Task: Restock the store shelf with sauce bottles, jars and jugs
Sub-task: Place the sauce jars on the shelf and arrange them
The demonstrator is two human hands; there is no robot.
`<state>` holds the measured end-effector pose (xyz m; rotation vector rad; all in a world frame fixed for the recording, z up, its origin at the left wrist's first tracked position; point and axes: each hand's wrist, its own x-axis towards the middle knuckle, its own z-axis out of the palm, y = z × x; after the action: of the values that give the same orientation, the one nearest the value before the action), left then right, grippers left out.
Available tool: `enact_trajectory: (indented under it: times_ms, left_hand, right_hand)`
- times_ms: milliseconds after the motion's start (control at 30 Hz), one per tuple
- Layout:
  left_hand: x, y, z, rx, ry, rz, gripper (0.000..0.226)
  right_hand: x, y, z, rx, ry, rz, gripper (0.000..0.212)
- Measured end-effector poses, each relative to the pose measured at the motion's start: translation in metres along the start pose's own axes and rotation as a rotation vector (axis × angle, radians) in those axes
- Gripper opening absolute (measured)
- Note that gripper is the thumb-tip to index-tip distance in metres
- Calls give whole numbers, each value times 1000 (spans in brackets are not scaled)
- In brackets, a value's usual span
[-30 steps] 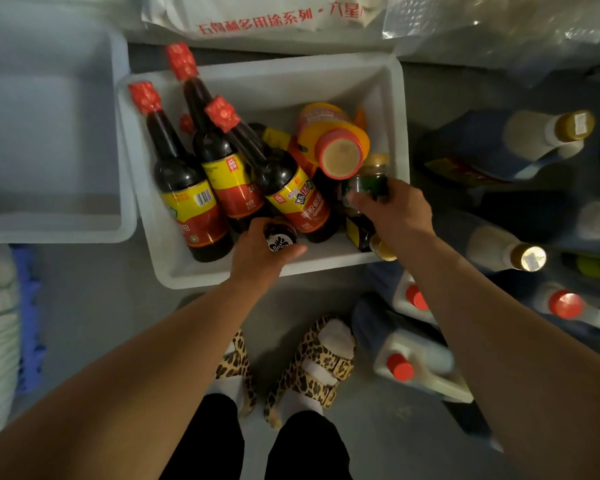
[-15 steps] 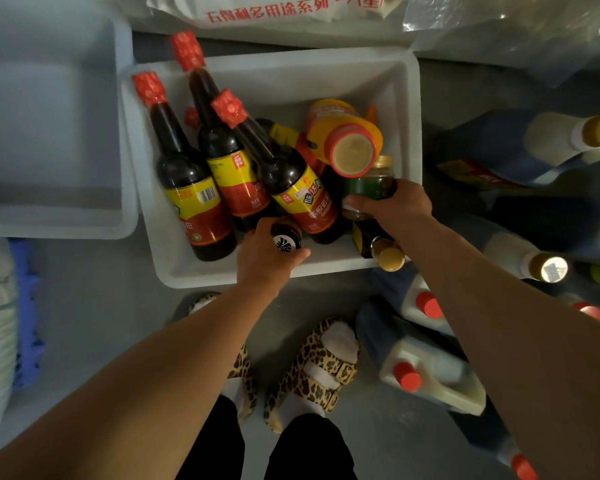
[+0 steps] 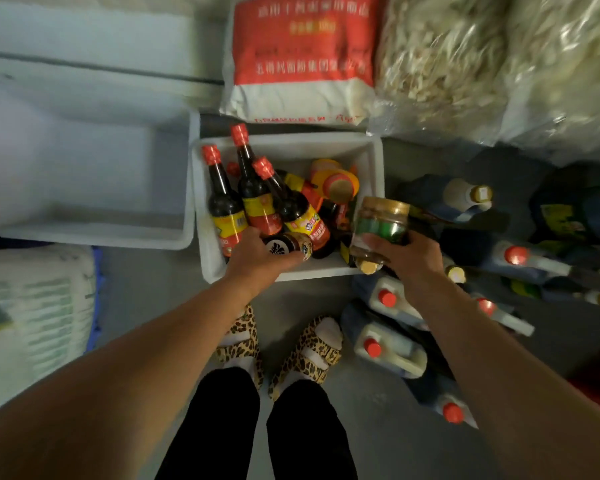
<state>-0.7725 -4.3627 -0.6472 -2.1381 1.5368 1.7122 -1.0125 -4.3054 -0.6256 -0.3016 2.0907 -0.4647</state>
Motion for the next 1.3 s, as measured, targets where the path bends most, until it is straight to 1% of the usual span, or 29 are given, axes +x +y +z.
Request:
enact_trajectory:
  times_ms: [67, 100, 133, 167, 200, 233, 267, 333, 367, 400, 500, 567, 667, 733, 800, 833, 900, 933, 1033, 1100, 1133, 1200, 1300]
  left_hand:
    - [-27, 34, -22, -1, -16, 23, 66]
    - [-41, 52, -35, -2, -19, 35, 65]
    - [-56, 70, -48, -5, -25, 46, 63]
    - [-72, 88, -62, -23, -38, 50, 61]
    - [-87, 104, -76, -62, -60, 59, 61]
    - [-102, 121, -91, -117, -84, 70, 61]
    - [-120, 138, -105, -180, -102, 84, 60]
    - [-160, 173, -136, -288, -123, 118, 55]
    - [-180, 189, -152, -317, -121, 136, 53]
    - [-200, 205, -168, -351, -119, 152, 52]
    - [-254, 252, -220, -451, -127, 246, 49]
    - [-282, 284, -256, -451, -110, 340, 49]
    - [-321, 340, -304, -431, -44, 482, 56]
    - [-348, 378, -332, -450, -13, 575, 49]
    - [-372, 411, -355, -470, 39, 654, 50]
    - [-382, 426, -365, -474, 66, 700, 55]
    - [-397, 453, -382, -462, 131, 786, 60]
    - [-404, 465, -389, -457, 168, 812, 57]
    - [-414, 500, -406, -540, 272, 827, 32]
    - [-416, 519, -415, -628, 298, 818, 35]
    - [-418, 527, -420, -662, 309, 819, 36]
    - [-421, 543, -428, -708, 344, 830, 30]
    - [-422, 562, -440, -760, 432, 852, 24]
  right_hand:
    - [-40, -23, -19, 84, -26, -6, 48]
    - [-62, -36, -29, 131, -46, 5, 50]
    - [-85, -49, -38, 188, -70, 13, 57]
    - [-107, -62, -48, 251, -86, 20, 69]
    - [-128, -75, -58, 308, -99, 21, 82]
    - [-149, -89, -69, 357, -111, 18, 88]
    - [-171, -103, -80, 402, -119, 8, 85]
    - [-221, -137, -104, 486, -127, -44, 58]
    - [-244, -152, -116, 526, -136, -67, 49]
    - [-267, -168, -129, 565, -154, -92, 46]
    - [-326, -211, -166, 638, -214, -208, 55]
    - [-362, -243, -188, 673, -237, -293, 52]
    - [-409, -291, -216, 707, -247, -444, 50]
    - [-434, -319, -234, 737, -252, -537, 55]
    - [-454, -346, -251, 765, -266, -625, 62]
    - [-462, -360, -260, 775, -270, -668, 61]
    - [-474, -387, -276, 795, -270, -745, 47]
    - [-478, -400, -283, 809, -272, -786, 45]
    - [-483, -442, -305, 826, -263, -887, 47]
    - [-483, -468, -317, 819, -241, -935, 51]
    - [-481, -482, -322, 808, -224, -956, 49]
    - [-474, -510, -327, 758, -164, -993, 44]
    - [-462, -545, -326, 655, -29, -996, 50]
